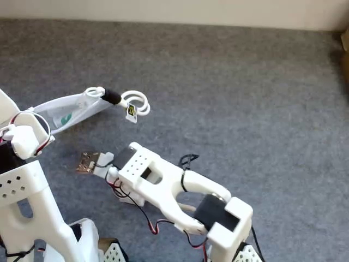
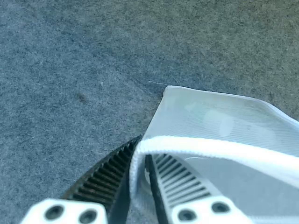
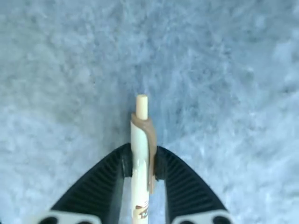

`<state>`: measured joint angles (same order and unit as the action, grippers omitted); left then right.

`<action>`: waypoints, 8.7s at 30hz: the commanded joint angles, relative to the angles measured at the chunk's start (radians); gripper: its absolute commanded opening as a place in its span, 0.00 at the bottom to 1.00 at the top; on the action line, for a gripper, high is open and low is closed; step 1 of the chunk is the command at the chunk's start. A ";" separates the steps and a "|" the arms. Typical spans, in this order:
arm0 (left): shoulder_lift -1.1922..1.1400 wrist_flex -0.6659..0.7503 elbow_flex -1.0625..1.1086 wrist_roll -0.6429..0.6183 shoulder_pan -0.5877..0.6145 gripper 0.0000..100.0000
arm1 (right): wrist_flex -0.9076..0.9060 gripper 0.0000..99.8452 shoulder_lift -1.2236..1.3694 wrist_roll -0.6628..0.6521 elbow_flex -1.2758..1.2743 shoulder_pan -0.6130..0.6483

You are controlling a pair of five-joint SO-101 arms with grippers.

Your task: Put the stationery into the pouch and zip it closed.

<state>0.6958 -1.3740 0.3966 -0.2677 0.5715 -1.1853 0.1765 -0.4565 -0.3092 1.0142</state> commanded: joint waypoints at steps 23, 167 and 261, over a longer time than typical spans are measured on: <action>0.002 0.012 0.005 -0.003 -0.053 0.01 | 0.122 0.01 -0.796 0.150 -0.220 -0.039; 0.004 0.012 0.042 0.048 -0.177 0.01 | 1.770 0.02 -0.616 0.718 -0.383 -0.136; 0.004 0.012 0.108 0.239 -0.295 0.01 | 1.127 0.17 -1.187 0.328 -1.000 -0.265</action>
<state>0.7066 -1.3725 0.5025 -0.0284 0.3138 -0.1250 -1.0602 -0.1174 -1.3265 0.7626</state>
